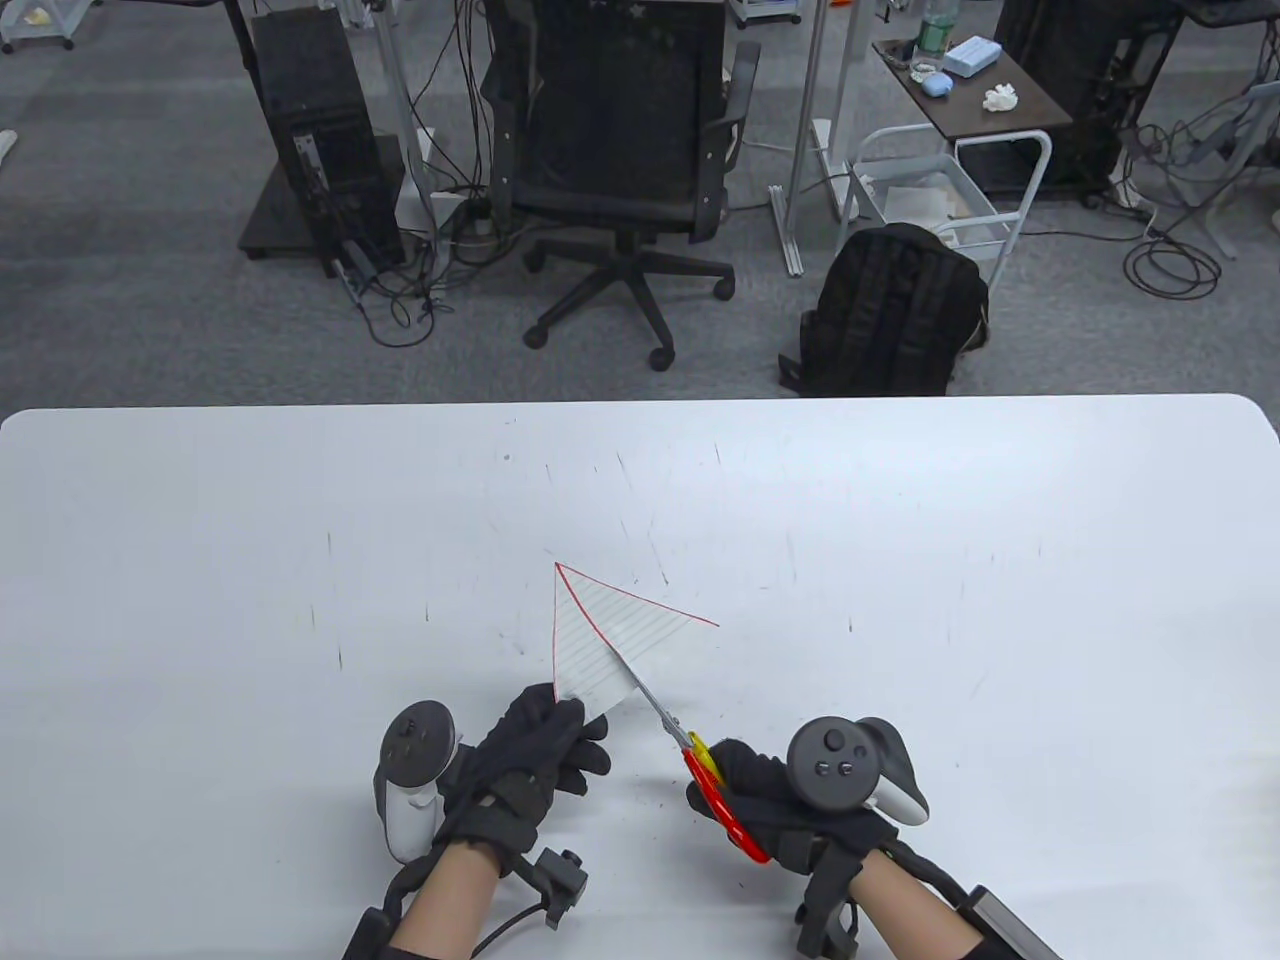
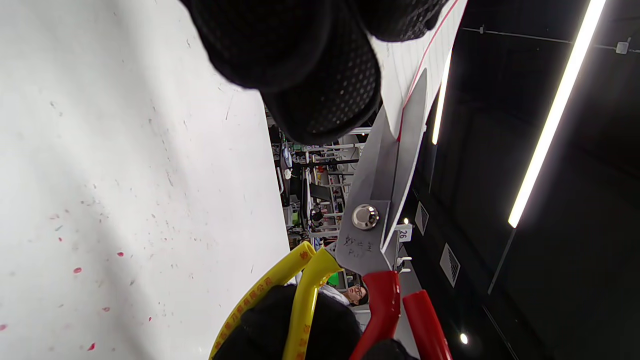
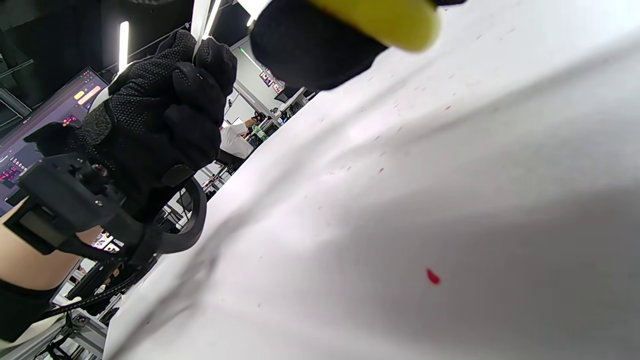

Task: Cut the paper along the line with scissors

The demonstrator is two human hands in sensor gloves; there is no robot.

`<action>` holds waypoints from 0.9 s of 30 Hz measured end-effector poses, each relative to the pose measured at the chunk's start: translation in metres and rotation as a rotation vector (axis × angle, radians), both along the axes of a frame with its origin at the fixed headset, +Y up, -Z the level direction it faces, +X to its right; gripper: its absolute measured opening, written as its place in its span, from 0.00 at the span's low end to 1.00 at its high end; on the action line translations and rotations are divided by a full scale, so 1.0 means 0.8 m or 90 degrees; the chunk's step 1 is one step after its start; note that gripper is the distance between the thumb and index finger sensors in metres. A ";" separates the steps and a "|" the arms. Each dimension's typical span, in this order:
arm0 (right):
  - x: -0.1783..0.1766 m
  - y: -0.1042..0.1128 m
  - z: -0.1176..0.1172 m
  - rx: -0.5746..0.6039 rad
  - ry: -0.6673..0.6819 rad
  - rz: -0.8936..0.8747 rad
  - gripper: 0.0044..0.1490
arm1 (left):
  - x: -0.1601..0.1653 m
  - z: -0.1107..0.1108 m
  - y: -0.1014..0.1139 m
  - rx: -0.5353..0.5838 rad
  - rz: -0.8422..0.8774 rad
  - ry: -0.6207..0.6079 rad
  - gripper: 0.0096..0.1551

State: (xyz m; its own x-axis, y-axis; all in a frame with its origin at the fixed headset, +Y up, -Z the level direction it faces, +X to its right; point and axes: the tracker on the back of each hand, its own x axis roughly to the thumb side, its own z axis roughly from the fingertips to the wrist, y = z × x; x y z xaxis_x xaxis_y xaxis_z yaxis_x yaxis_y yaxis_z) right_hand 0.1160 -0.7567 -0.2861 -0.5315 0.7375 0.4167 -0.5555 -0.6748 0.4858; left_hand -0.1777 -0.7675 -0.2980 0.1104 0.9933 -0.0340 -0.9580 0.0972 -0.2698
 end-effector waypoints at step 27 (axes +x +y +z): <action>-0.007 0.003 0.005 0.109 0.006 0.060 0.42 | -0.022 -0.007 -0.007 0.007 -0.009 0.022 0.23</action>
State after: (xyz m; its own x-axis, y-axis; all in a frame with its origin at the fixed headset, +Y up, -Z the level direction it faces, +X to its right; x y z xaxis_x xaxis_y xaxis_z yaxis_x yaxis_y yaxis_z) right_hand 0.1103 -0.7543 -0.2820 -0.5906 0.6030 0.5363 -0.4822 -0.7966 0.3646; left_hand -0.1956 -0.7731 -0.3033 0.1241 0.9919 -0.0268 -0.9650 0.1143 -0.2361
